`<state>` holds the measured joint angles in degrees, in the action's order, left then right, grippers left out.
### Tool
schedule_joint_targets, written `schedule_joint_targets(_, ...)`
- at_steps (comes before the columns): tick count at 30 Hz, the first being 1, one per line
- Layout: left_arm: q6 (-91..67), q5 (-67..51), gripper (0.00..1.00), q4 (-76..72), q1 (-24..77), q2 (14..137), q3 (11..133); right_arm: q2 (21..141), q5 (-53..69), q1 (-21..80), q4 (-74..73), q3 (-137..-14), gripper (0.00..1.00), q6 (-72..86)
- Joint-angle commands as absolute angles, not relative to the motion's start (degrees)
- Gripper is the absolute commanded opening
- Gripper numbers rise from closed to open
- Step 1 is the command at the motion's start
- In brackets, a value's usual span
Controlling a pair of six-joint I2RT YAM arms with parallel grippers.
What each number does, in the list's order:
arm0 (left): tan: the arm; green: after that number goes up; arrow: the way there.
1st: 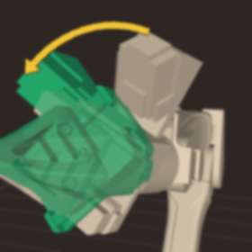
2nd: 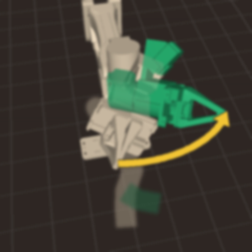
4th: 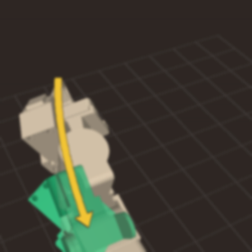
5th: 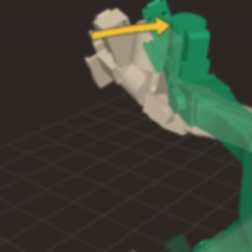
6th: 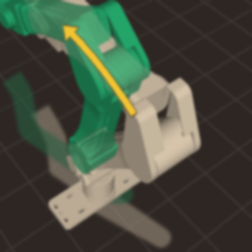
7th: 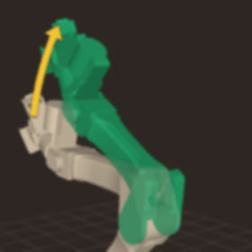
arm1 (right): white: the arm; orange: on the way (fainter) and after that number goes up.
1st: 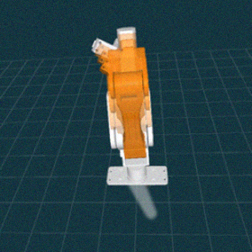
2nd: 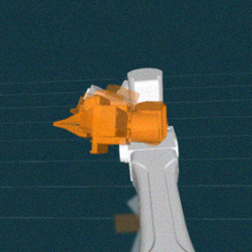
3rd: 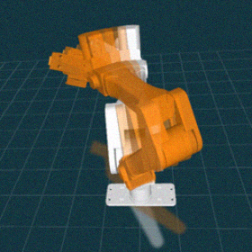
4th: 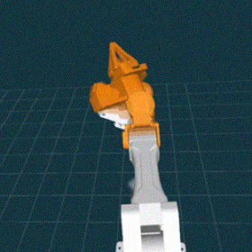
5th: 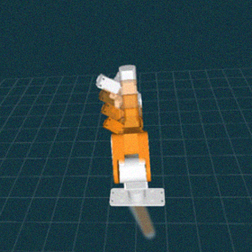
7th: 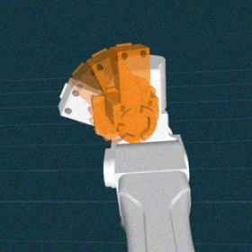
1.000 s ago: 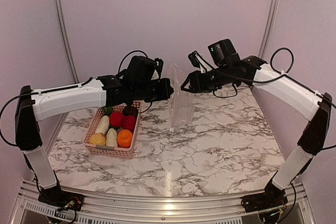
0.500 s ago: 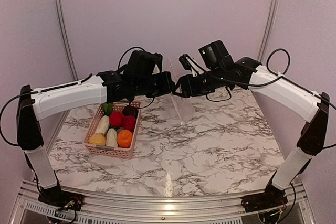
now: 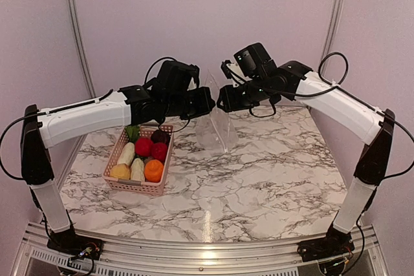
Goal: Place the food in the zip-top bag and seal the zipper
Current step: Open the zipper food storage bag at the center of the board.
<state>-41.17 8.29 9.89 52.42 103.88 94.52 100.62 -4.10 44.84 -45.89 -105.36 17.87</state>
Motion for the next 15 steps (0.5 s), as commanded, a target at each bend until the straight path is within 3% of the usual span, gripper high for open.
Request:
schedule_joint_targets(1, -41.5, 9.4, 0.00, 12.3, 52.0, 104.9, 96.9, 101.6, -12.3, 45.2, -50.4, -108.3, 0.42, 18.3)
schedule_joint_targets(6, -41.3, 10.6, 0.00, 14.4, 52.0, 104.9, 97.3, 101.7, -14.4, 43.4, -52.0, -107.8, 0.11, 19.7)
schedule_joint_targets(15, -40.9, 10.8, 0.00, 16.8, 51.5, 104.8, 96.1, 98.1, -17.8, 38.8, -51.9, -107.0, 0.00, 18.3)
